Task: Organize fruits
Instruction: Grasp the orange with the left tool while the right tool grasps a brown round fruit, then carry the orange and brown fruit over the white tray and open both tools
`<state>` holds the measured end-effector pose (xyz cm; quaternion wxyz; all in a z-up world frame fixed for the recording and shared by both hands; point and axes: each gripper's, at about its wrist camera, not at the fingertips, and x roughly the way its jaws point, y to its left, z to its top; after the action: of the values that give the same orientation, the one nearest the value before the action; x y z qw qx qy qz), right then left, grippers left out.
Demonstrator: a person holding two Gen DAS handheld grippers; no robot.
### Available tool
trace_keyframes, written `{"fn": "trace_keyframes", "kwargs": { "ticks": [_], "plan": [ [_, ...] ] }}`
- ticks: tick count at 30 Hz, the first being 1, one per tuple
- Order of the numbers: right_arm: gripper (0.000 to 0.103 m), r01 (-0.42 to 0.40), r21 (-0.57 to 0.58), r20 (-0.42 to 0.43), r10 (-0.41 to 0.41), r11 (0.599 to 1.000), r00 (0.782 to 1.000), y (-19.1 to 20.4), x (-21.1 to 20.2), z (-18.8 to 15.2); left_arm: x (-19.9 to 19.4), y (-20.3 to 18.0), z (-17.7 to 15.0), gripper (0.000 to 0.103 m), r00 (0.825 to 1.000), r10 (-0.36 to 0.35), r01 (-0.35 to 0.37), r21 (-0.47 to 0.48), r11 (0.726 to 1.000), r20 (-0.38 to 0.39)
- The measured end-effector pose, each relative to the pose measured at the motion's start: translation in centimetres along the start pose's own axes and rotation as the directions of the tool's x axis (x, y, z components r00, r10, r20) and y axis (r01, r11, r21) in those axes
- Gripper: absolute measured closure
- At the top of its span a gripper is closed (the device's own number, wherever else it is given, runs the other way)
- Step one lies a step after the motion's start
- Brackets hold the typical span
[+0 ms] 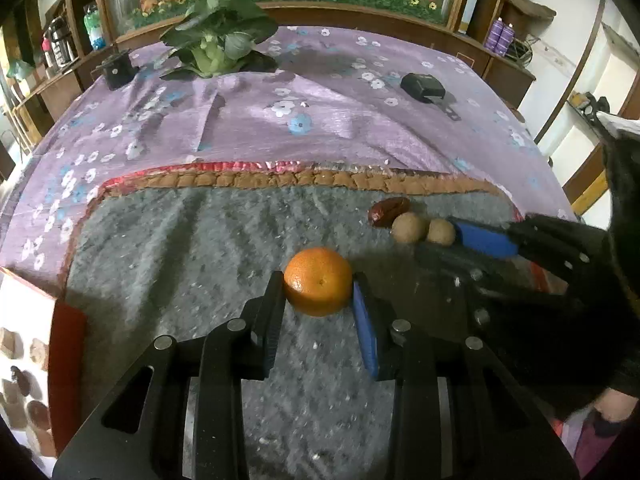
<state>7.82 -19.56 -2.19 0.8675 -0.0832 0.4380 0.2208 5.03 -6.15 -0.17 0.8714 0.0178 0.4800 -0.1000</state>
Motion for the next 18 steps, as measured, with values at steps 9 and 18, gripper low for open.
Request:
{"fn": "trace_keyframes", "kwargs": {
  "ticks": [9,18],
  "plan": [
    [0.082,0.002,0.037,0.020,-0.003,0.999,1.000,1.0,-2.7,-1.6,-2.7,1.1,-1.4,0.071,1.000,0.016,-0.015,-0.019,1.000,0.025],
    [0.082,-0.056,0.038,0.085,0.053,0.998,0.995,6.1,-6.0,-2.7,-5.7,3.6,-3.5,0.071,0.996,0.077,-0.075,-0.045,0.996,0.053]
  ]
}}
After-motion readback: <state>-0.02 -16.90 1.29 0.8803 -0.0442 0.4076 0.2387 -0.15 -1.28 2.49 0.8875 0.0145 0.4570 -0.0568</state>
